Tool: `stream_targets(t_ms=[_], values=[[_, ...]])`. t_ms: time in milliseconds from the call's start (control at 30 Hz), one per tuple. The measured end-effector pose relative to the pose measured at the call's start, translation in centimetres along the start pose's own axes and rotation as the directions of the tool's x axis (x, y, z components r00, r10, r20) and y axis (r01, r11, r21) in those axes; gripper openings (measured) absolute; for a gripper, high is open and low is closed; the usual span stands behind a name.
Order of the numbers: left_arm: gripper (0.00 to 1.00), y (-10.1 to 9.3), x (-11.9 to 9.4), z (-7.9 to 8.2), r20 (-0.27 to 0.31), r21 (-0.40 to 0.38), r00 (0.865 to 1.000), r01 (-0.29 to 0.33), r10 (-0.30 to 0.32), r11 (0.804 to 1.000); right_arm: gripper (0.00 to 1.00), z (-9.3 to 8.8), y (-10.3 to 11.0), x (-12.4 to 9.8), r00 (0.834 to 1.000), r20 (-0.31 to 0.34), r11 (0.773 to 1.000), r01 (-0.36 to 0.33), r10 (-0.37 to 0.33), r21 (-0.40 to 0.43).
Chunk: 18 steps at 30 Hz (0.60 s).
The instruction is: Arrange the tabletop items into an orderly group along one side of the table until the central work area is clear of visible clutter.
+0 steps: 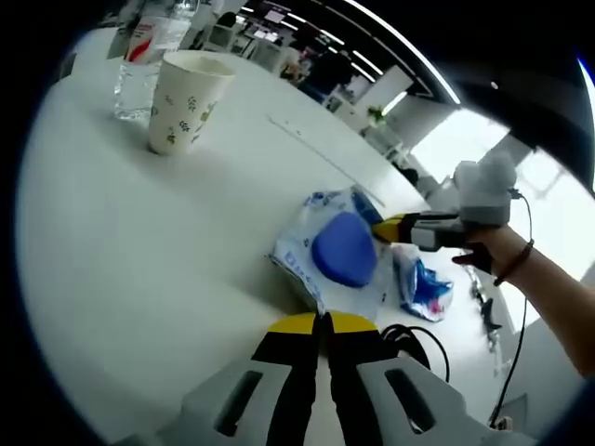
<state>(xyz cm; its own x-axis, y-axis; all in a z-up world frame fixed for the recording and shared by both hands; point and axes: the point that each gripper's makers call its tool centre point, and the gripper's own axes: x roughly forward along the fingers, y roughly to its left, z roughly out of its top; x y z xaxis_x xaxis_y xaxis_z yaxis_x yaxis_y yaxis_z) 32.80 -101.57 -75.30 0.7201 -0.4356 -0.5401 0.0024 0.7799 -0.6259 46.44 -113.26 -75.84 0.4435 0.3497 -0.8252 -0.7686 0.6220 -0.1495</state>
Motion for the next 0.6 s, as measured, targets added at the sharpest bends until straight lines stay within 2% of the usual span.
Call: stream_targets(t_ms=[200,400,600], values=[[0.00,1.9,-0.7,2.3,0.035,-0.020,0.999,-0.009,0.010,1.000,0.00,-0.4,1.2,-1.2,1.000,-0.016,0.999,-0.027,0.026,-0.044],[0.00,3.4,-1.2,4.4,0.064,-0.009,0.997,-0.033,0.033,0.999,0.00,0.6,2.4,-2.5,0.999,0.006,0.998,-0.051,0.051,-0.042],[0.00,4.6,-1.4,6.3,0.069,0.008,0.997,-0.040,0.039,0.999,0.00,0.6,4.2,-4.3,0.996,0.000,0.996,-0.085,0.085,0.014]])
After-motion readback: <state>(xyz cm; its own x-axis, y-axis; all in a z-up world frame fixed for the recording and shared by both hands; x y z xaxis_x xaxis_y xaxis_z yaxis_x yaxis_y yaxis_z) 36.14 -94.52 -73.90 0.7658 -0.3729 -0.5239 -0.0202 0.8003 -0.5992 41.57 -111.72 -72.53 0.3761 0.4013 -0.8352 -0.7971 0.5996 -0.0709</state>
